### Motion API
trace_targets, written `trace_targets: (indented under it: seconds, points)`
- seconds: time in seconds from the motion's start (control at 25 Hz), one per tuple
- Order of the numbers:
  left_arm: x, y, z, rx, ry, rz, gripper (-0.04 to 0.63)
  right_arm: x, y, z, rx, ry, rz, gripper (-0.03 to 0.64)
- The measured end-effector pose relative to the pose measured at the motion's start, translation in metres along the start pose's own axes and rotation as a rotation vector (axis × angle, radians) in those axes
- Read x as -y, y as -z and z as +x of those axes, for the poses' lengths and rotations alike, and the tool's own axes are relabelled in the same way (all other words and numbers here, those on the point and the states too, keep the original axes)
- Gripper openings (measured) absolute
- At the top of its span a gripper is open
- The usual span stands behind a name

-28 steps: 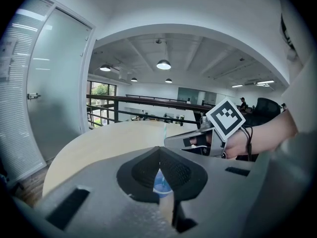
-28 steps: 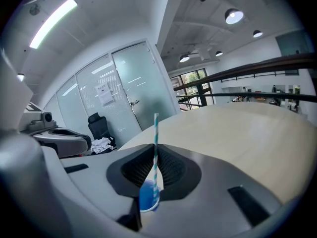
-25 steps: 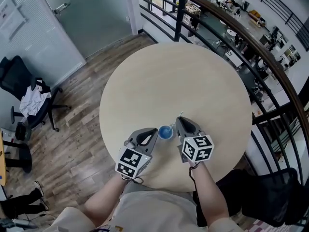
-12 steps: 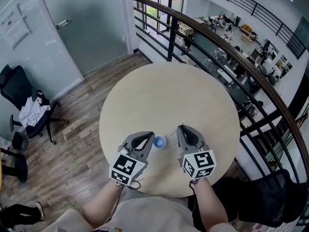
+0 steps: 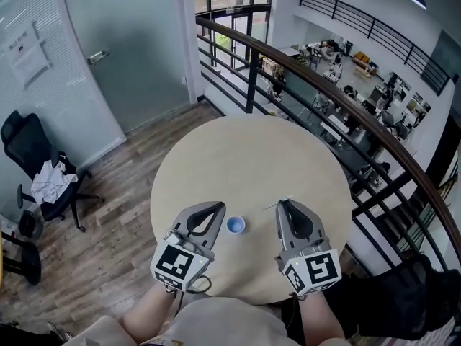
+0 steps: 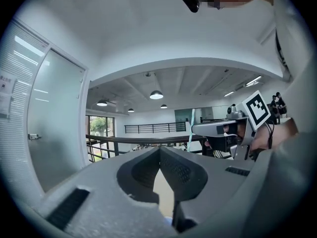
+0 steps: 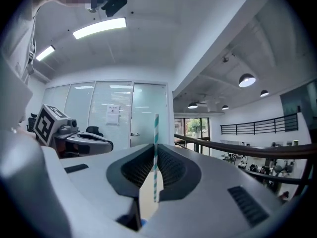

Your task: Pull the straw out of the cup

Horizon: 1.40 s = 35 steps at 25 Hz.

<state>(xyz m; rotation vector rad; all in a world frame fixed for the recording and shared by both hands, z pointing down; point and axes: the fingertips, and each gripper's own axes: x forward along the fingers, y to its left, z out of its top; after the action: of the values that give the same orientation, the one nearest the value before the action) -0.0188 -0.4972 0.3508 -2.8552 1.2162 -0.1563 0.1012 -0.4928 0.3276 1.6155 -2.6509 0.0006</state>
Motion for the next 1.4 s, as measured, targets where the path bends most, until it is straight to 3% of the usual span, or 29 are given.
trace_targets:
  seconds: [0.28,0.4,0.72,1.08,1.4]
  points:
    - [0.016,-0.042,-0.012,0.059,-0.009,0.102,0.014,-0.012,-0.037,-0.04,0.079,0.011,-0.023,0.035]
    - [0.019,-0.044,-0.019,0.09,-0.007,0.083,0.014,-0.022,-0.035,-0.05,0.077,0.011,-0.027,0.035]
    - [0.035,-0.02,-0.034,0.045,0.0,-0.031,0.014,-0.016,-0.007,-0.077,0.038,0.041,-0.003,0.035]
    - [0.04,-0.019,-0.036,0.017,-0.02,0.028,0.014,-0.018,-0.004,-0.077,0.029,0.028,0.029,0.035]
    - [0.041,-0.018,-0.035,0.006,-0.023,0.026,0.014,-0.014,-0.005,-0.077,0.02,0.027,0.025,0.035]
